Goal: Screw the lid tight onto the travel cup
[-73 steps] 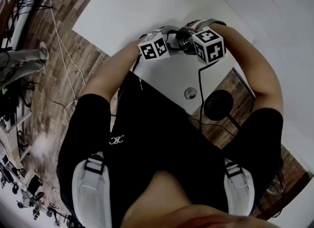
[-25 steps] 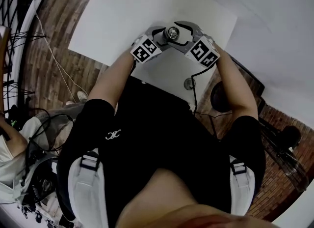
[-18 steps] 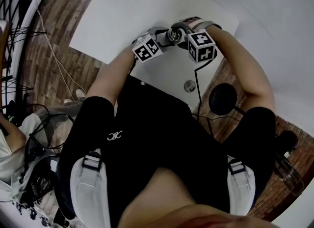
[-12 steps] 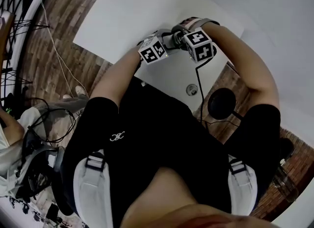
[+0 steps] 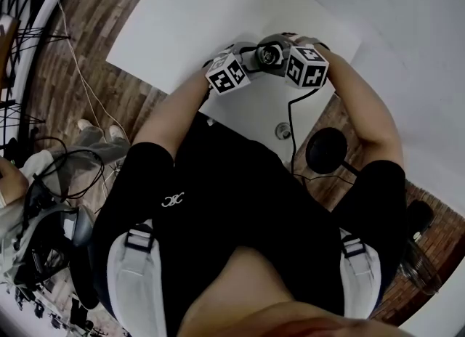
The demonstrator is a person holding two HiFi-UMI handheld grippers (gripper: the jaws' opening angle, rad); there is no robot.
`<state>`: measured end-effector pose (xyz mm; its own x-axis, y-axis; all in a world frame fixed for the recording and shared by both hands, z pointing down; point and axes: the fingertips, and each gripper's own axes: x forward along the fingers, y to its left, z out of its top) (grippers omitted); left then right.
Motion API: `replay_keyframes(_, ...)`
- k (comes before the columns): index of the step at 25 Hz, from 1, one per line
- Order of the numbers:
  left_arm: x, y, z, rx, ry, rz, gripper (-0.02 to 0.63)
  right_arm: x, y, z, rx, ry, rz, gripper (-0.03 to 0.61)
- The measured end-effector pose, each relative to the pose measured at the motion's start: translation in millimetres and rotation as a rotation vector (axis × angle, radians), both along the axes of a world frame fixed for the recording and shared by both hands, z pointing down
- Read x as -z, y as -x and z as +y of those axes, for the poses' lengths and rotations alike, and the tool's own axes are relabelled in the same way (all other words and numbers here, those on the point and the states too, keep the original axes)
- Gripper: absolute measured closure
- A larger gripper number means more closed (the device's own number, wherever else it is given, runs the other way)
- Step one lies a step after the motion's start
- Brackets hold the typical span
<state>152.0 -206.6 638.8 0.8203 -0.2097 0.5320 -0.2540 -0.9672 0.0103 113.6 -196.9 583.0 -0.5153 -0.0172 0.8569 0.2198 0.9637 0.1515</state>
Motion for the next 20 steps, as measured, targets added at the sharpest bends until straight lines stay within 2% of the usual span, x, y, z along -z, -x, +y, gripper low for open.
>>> replay_keyframes(6,-15.3,-31.1,30.9,0.019,-0.001,-0.018,0.252,-3.2,-27.9,16.2,-0.36,-0.046,-0.331,0.314)
replay_keyframes(13,-48.2,-68.9,64.9,0.033,-0.015,-0.044,0.252,-11.9,-70.8,37.8,-0.676,-0.161,-0.573,0.316)
replay_keyframes(17,-60.6,-84.4,67.4,0.065,-0.019,-0.042,0.252,-18.9,-93.7,35.2,-0.861,-0.238,-0.673,0.316)
replay_keyframes(20,-36.6,-50.9,45.3,0.076,-0.008,-0.026,0.252,6.7,-61.4,10.1,-0.933,-0.277,-0.684,0.318)
